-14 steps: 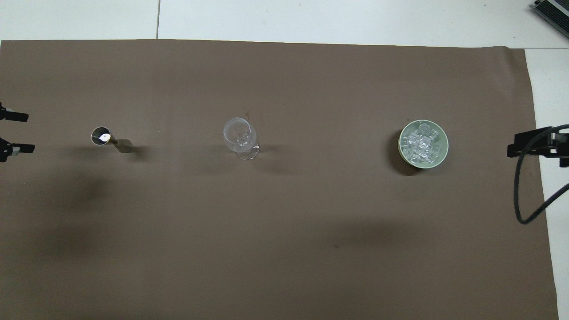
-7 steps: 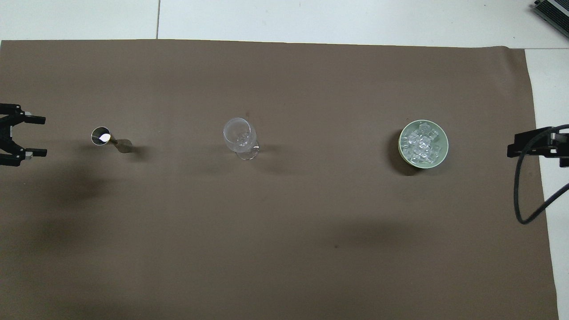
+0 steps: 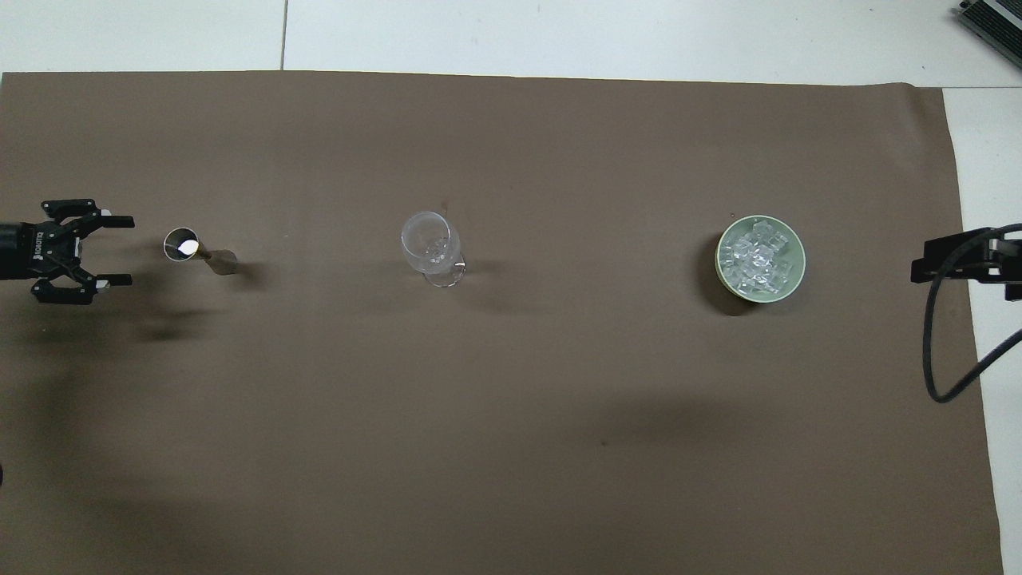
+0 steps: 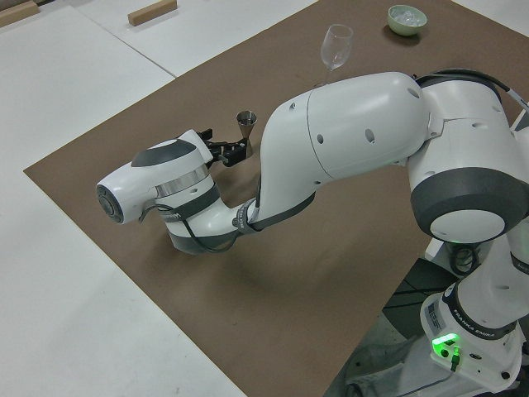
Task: Pour wine and add ice with both arms
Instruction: 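Move the left gripper toward the small metal cup, then close the left gripper around the small metal cup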
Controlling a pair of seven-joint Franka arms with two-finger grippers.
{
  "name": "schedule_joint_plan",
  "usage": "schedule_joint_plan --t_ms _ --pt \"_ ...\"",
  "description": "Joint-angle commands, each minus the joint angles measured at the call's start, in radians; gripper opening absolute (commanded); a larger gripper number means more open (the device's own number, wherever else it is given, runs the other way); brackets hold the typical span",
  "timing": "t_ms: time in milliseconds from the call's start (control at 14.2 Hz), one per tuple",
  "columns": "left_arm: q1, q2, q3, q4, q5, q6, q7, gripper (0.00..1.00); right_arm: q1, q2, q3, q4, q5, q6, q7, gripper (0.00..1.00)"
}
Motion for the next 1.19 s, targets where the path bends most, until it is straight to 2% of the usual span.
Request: schedule_joint_plan --t_ms 0,632,703,1124 --pt "-0.001 0.027 -0.005 -0.014 -0.032 -0.027 0.085 1.0 -0.013 -0.021 0.007 -0.023 0.018 -0.002 -0.016 1.0" --pt "-0.018 0.068 -0.019 -0.043 -0.104 -0.03 0.148 1.0 -0.011 -0.021 0.007 -0.023 0.018 -0.002 -0.016 1.0" --pt "-0.018 0.07 -0.022 -0.045 -0.11 -0.027 0.148 0.96 -0.013 -0.021 0.007 -0.023 0.018 -0.002 -0.016 1.0" --pt "-0.032 0.096 -0.032 -0.046 -0.118 -0.029 0.166 0.92 -0.013 -0.021 0.007 -0.023 0.018 -0.002 -0.016 1.0"
